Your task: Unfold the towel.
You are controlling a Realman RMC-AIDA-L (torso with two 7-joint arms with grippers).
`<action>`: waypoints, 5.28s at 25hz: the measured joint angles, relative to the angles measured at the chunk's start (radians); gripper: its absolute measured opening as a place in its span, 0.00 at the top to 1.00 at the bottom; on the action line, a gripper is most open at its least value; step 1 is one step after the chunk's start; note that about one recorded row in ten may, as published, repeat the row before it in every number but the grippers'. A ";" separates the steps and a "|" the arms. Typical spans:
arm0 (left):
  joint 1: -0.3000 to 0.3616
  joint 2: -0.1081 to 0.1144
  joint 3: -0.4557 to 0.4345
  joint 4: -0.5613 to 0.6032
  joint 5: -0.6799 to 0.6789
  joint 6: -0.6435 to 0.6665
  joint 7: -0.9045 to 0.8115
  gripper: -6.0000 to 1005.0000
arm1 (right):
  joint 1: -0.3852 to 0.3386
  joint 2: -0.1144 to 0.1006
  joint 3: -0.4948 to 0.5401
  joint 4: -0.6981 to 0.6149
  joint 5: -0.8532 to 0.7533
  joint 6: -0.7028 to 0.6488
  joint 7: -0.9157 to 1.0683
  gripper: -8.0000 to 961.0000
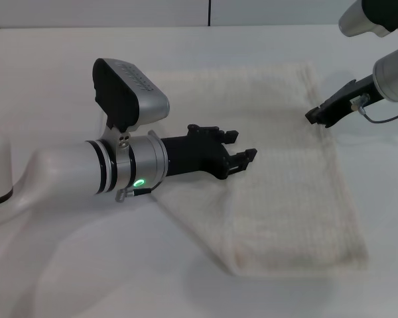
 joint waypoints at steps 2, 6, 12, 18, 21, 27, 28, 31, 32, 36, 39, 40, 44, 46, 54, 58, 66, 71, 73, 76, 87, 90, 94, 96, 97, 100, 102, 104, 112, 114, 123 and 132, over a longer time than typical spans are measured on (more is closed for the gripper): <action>0.000 0.000 0.002 0.001 0.004 -0.005 -0.011 0.50 | -0.001 0.000 0.001 0.000 0.000 0.000 0.000 0.99; 0.002 0.001 -0.008 0.007 0.008 0.018 -0.032 0.50 | -0.002 0.000 0.003 0.000 0.000 0.001 0.000 0.99; 0.001 0.016 -0.123 0.024 0.032 0.166 -0.078 0.50 | -0.004 0.000 0.000 0.000 0.000 0.002 0.000 0.99; -0.090 0.024 -0.419 0.089 0.527 0.365 -0.369 0.50 | -0.004 0.000 0.000 0.000 0.000 0.001 0.000 0.99; -0.140 0.013 -0.458 0.110 0.787 0.367 -0.522 0.50 | -0.004 0.001 0.001 0.000 0.000 0.002 0.000 0.99; -0.183 0.002 -0.451 0.127 0.971 0.332 -0.651 0.50 | -0.004 0.001 0.001 0.000 0.002 0.002 0.000 0.99; -0.192 0.001 -0.423 0.129 0.995 0.290 -0.693 0.50 | -0.004 0.001 0.000 0.000 0.002 0.002 0.000 0.99; -0.194 0.001 -0.403 0.129 0.998 0.257 -0.712 0.50 | -0.004 0.002 0.000 0.000 0.002 0.000 0.000 0.99; -0.194 0.001 -0.392 0.130 0.998 0.242 -0.717 0.50 | -0.004 0.002 0.000 0.000 0.002 -0.001 0.000 0.99; -0.187 0.002 -0.386 0.129 0.991 0.232 -0.718 0.50 | -0.004 0.002 0.000 0.001 0.002 -0.001 0.000 0.99; -0.185 0.002 -0.375 0.127 0.989 0.231 -0.721 0.50 | -0.004 0.002 0.000 0.001 0.002 -0.001 0.000 0.99; -0.185 0.001 -0.372 0.126 0.989 0.231 -0.722 0.50 | -0.003 0.002 0.000 0.002 0.001 -0.002 0.000 0.99; -0.181 0.001 -0.363 0.122 0.980 0.228 -0.722 0.50 | -0.001 0.002 -0.001 0.003 0.001 -0.006 0.000 0.99; -0.176 0.001 -0.363 0.122 0.978 0.228 -0.722 0.50 | -0.001 0.002 -0.001 0.003 -0.001 -0.007 0.000 0.99; -0.166 0.000 -0.346 0.126 0.963 0.216 -0.723 0.50 | 0.007 0.002 -0.002 0.027 -0.023 -0.001 0.000 0.99; -0.164 0.000 -0.337 0.124 0.943 0.205 -0.716 0.50 | 0.008 0.002 -0.002 0.029 -0.025 0.000 0.001 0.99; -0.162 0.000 -0.337 0.121 0.939 0.200 -0.712 0.50 | 0.008 0.003 -0.002 0.029 -0.025 0.001 0.002 0.99; -0.158 0.000 -0.317 0.118 0.928 0.189 -0.711 0.50 | 0.008 0.003 -0.002 0.029 -0.025 -0.001 0.003 0.99; -0.157 0.000 -0.314 0.118 0.925 0.186 -0.712 0.50 | 0.008 0.003 -0.002 0.029 -0.025 -0.001 0.003 0.99; -0.153 0.000 -0.313 0.118 0.922 0.181 -0.711 0.50 | 0.006 0.003 -0.001 0.029 -0.025 -0.004 0.003 0.99; -0.147 0.000 -0.310 0.118 0.913 0.171 -0.710 0.52 | 0.003 0.004 -0.002 0.029 -0.025 -0.005 0.011 0.99; -0.147 0.000 -0.292 0.119 0.907 0.170 -0.709 0.53 | 0.002 0.005 -0.002 0.029 -0.024 -0.005 0.012 0.99; -0.149 0.000 -0.254 0.119 0.887 0.153 -0.709 0.53 | 0.003 0.005 -0.002 0.029 -0.024 -0.005 0.012 0.99; -0.149 0.000 -0.240 0.120 0.879 0.142 -0.709 0.54 | 0.004 0.005 -0.002 0.029 -0.024 -0.004 0.013 0.99; -0.149 0.000 -0.240 0.120 0.879 0.142 -0.709 0.54 | 0.004 0.005 -0.002 0.029 -0.024 -0.004 0.013 0.99; -0.147 0.000 -0.221 0.120 0.866 0.118 -0.709 0.56 | 0.006 0.005 -0.002 0.029 -0.024 -0.002 0.014 0.99; -0.147 0.000 -0.221 0.120 0.866 0.118 -0.709 0.58 | 0.007 0.005 -0.002 0.029 -0.024 -0.001 0.015 0.99; -0.147 0.000 -0.213 0.120 0.862 0.113 -0.709 0.60 | 0.008 0.005 -0.001 0.029 -0.024 -0.001 0.015 0.99; -0.140 0.000 -0.190 0.124 0.858 0.085 -0.704 0.64 | 0.008 0.005 -0.002 0.029 -0.024 -0.005 0.015 0.99; -0.140 0.000 -0.190 0.123 0.858 0.085 -0.704 0.65 | 0.008 0.005 -0.002 0.029 -0.025 -0.005 0.015 0.99; -0.133 0.000 -0.186 0.127 0.856 0.090 -0.680 0.87 | 0.008 0.005 -0.001 0.029 -0.026 -0.003 0.015 0.99; -0.049 0.011 -0.208 0.208 0.794 0.129 -0.629 0.92 | 0.003 0.005 -0.003 0.029 -0.028 -0.001 0.015 0.99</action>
